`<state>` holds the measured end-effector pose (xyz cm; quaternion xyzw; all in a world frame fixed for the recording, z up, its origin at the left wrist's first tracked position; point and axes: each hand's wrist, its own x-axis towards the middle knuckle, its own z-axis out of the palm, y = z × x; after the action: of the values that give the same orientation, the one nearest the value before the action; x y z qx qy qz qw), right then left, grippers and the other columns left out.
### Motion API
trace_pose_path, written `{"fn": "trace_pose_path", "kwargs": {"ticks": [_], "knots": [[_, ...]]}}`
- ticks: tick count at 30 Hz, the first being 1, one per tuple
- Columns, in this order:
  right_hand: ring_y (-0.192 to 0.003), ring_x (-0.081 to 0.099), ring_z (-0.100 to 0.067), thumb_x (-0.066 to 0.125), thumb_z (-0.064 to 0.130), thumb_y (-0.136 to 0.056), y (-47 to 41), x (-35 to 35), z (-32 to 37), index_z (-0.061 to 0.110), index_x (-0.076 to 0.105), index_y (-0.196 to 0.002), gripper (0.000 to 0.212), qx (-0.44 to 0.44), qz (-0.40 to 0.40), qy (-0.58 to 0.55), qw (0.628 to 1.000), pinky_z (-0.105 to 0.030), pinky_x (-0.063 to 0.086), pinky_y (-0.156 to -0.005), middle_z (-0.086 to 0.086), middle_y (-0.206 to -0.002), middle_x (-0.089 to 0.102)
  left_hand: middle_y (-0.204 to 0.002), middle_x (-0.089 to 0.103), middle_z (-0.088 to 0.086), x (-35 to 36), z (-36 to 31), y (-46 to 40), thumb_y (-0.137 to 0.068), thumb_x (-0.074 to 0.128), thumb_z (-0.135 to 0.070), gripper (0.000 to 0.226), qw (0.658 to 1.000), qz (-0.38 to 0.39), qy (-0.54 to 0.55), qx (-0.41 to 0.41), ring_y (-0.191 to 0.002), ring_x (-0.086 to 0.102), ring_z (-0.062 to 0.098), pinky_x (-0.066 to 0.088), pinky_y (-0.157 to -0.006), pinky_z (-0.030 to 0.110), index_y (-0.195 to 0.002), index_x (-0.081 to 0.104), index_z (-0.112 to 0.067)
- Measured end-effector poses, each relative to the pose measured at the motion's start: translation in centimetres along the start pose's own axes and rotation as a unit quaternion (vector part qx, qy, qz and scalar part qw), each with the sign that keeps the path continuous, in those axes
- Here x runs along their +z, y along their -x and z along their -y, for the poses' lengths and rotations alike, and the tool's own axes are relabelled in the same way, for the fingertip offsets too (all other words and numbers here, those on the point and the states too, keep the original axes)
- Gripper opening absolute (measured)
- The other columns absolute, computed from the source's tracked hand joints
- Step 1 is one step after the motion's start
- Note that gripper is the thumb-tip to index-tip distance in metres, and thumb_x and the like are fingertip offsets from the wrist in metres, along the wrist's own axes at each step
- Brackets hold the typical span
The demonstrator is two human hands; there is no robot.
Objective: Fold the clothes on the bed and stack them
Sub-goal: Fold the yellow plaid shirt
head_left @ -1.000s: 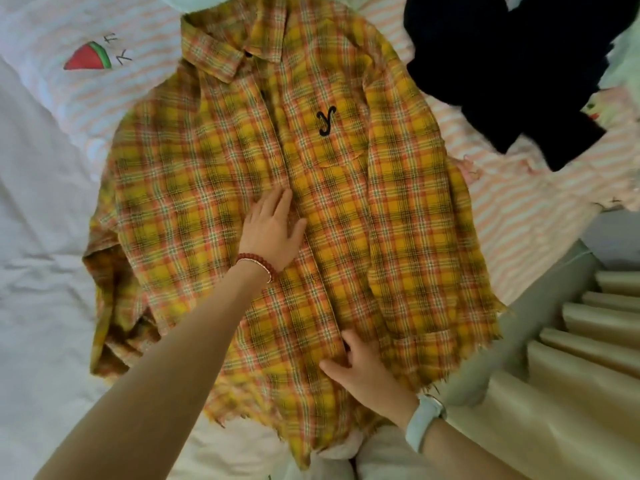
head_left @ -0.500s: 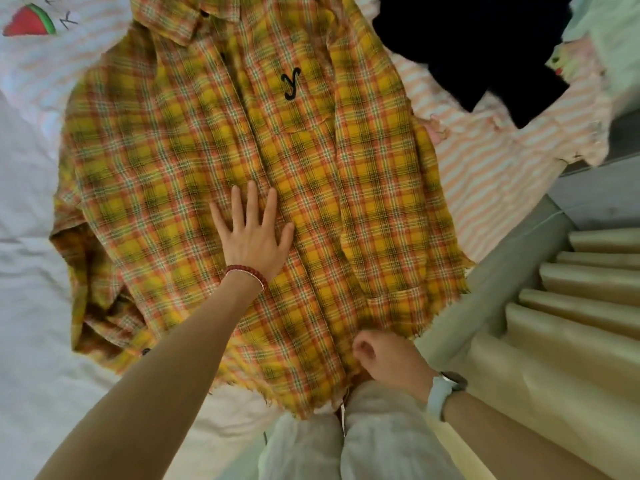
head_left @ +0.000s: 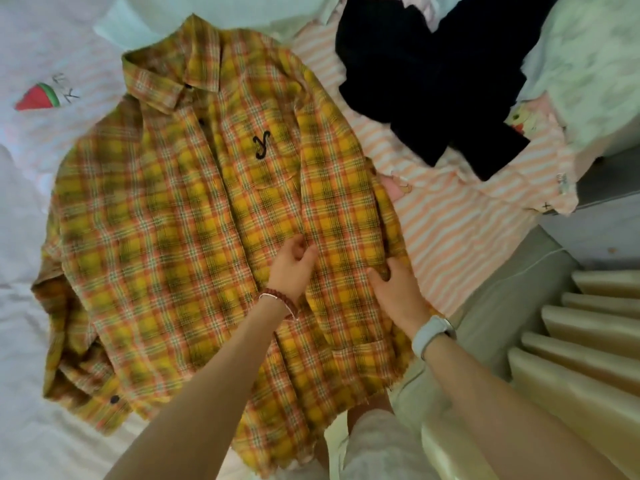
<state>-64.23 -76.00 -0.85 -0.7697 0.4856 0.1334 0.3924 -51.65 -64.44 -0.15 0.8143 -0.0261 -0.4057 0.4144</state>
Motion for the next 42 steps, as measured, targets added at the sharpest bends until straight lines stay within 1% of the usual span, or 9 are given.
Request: {"fn": "trace_pose_path", "kwargs": {"ticks": [6, 12, 17, 22, 26, 29, 33, 37, 42], "knots": [[-0.075, 0.052, -0.019, 0.038, 0.017, -0.099, -3.5, -8.6, -0.8, 0.013, 0.054, -0.1, 0.016, -0.119, -0.093, -0.116, 0.982, -0.022, 0.039, -0.066, 0.006, -0.082, 0.054, -0.099, 0.061, 0.001, 3.3, -5.7, -1.5, -0.095, 0.049, -0.018, 0.032, 0.985, 0.018, 0.169, 0.003, -0.073, 0.062, 0.013, 0.051, -0.062, 0.023, -0.126, 0.047, -0.011], [-0.09, 0.057, -0.032, 0.048, 0.015, -0.095, -13.9, -22.2, 1.2, 0.001, 0.063, -0.104, 0.023, -0.199, -0.247, 0.031, 0.948, -0.03, 0.037, -0.069, -0.017, -0.098, 0.062, -0.098, 0.058, 0.0, 6.8, -14.6, -5.3, -0.094, 0.05, -0.018, 0.025, 0.984, -0.034, -0.029, 0.173, -0.087, 0.058, 0.02, 0.05, -0.074, 0.029, -0.117, 0.057, -0.013], [-0.087, 0.058, -0.032, 0.05, 0.029, -0.094, -20.3, -29.4, 3.9, 0.012, 0.066, -0.1, 0.025, -0.226, -0.289, 0.163, 0.916, -0.029, 0.033, -0.064, -0.011, -0.098, 0.063, -0.13, 0.046, 0.01, 6.7, -20.8, -12.1, -0.094, 0.047, -0.022, 0.034, 0.917, -0.116, -0.259, 0.282, -0.12, 0.042, 0.031, 0.036, -0.099, 0.043, -0.128, 0.052, -0.015], [-0.105, 0.048, -0.028, 0.048, 0.03, -0.094, -25.7, -32.2, 5.1, 0.019, 0.062, -0.113, 0.026, -0.215, -0.256, 0.267, 0.904, -0.038, 0.031, -0.084, -0.008, -0.111, 0.057, -0.151, 0.026, -0.006, 6.0, -24.8, -19.8, -0.097, 0.031, -0.04, 0.046, 0.853, -0.07, -0.475, 0.204, -0.141, 0.011, 0.021, 0.007, -0.112, 0.053, -0.142, 0.029, -0.033], [-0.125, 0.035, -0.033, 0.05, 0.026, -0.093, -26.4, -29.9, 2.0, 0.015, 0.044, -0.133, 0.043, -0.105, -0.328, 0.078, 0.936, -0.048, 0.029, -0.1, -0.013, -0.135, 0.04, -0.144, 0.038, -0.005, 5.5, -25.1, -23.4, -0.095, 0.026, -0.045, 0.045, 0.806, -0.01, -0.581, 0.113, -0.139, 0.021, 0.022, -0.005, -0.108, 0.063, -0.137, 0.037, -0.034], [-0.131, 0.028, -0.035, 0.046, 0.025, -0.096, -25.5, -27.0, -0.6, 0.006, 0.035, -0.139, 0.048, -0.017, -0.355, -0.115, 0.928, -0.044, 0.025, -0.105, -0.019, -0.143, 0.032, -0.15, 0.027, -0.003, 5.0, -24.8, -24.6, -0.09, 0.03, -0.058, 0.055, 0.796, 0.023, -0.595, 0.108, -0.135, 0.03, 0.026, 0.0, -0.109, 0.061, -0.14, 0.025, -0.039], [-0.139, 0.022, -0.03, 0.051, 0.026, -0.093, -25.3, -25.9, -1.7, 0.009, 0.027, -0.144, 0.059, -0.064, -0.327, -0.045, 0.942, -0.05, 0.017, -0.113, -0.012, -0.151, 0.026, -0.151, 0.016, -0.002, 3.5, -25.1, -25.0, -0.073, 0.02, -0.085, 0.078, 0.711, 0.068, -0.692, 0.108, -0.13, 0.035, 0.032, 0.022, -0.106, 0.05, -0.141, 0.009, -0.049], [-0.135, 0.031, -0.027, 0.055, 0.029, -0.088, -27.7, -29.0, -0.2, 0.017, 0.035, -0.141, 0.058, -0.136, -0.271, 0.098, 0.948, -0.05, 0.004, -0.113, -0.008, -0.143, 0.042, -0.132, 0.042, 0.005, 1.7, -25.6, -25.3, -0.087, 0.042, -0.059, 0.051, 0.774, 0.009, -0.621, 0.122, -0.112, 0.049, 0.03, 0.037, -0.095, 0.039, -0.125, 0.04, -0.026], [-0.087, 0.058, -0.035, 0.048, 0.022, -0.093, -28.5, -29.8, 1.7, 0.007, 0.063, -0.106, 0.024, -0.172, -0.277, 0.177, 0.929, -0.039, 0.039, -0.081, -0.014, -0.094, 0.067, -0.1, 0.062, -0.006, 1.1, -25.0, -25.1, -0.089, 0.045, -0.047, 0.052, 0.747, 0.041, -0.657, 0.092, -0.104, 0.056, 0.022, 0.024, -0.105, 0.043, -0.135, 0.027, -0.029]]}}
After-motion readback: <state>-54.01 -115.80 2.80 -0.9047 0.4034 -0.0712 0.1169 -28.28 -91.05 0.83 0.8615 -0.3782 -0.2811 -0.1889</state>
